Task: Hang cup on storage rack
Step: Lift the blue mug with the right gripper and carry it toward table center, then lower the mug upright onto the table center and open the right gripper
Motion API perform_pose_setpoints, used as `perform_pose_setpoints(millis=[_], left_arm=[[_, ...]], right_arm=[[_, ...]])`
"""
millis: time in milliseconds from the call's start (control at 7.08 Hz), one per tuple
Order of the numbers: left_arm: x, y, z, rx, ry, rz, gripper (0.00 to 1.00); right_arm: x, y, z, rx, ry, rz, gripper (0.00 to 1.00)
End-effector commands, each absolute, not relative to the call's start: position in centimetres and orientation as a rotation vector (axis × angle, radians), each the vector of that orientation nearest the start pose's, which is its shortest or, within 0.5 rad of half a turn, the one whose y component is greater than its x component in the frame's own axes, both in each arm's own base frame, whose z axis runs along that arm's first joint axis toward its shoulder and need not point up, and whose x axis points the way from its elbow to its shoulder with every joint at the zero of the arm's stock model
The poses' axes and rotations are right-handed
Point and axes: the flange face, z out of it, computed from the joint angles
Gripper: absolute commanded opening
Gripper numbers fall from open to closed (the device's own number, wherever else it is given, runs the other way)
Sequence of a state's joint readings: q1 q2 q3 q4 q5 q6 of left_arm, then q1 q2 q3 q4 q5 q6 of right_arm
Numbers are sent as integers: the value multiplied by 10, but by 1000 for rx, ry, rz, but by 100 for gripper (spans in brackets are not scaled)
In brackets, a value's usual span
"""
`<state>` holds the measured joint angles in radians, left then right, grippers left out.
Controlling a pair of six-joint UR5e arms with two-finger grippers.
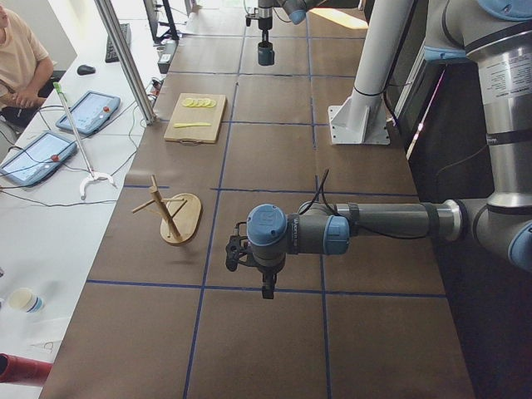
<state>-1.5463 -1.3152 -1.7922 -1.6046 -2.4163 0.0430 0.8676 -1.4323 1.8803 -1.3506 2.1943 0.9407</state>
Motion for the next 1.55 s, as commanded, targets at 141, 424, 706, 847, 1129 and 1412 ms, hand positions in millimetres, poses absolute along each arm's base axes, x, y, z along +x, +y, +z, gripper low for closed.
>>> perform_pose_setpoints(millis=[141, 424, 706, 847, 1129, 1412], left_arm=[[-49, -386, 653, 8, 848, 63, 100], [-49, -386, 653, 8, 848, 63, 100], [-49, -385, 654, 5, 848, 62, 100], [-49, -385, 654, 5, 848, 62, 100], [-49, -385, 655, 4, 848, 61, 100], [-49, -386, 654, 5, 848, 62, 100]], right_arm=[[-469, -426, 246, -73, -808, 146, 0], [-559, -415, 186, -127, -804, 267, 0], [-574, -403, 182, -131, -804, 250, 0], [-575, -405, 188, -104, -791, 241, 0], [-576, -403, 191, -47, -788, 116, 0], [-580, -396, 197, -47, -782, 106, 71]])
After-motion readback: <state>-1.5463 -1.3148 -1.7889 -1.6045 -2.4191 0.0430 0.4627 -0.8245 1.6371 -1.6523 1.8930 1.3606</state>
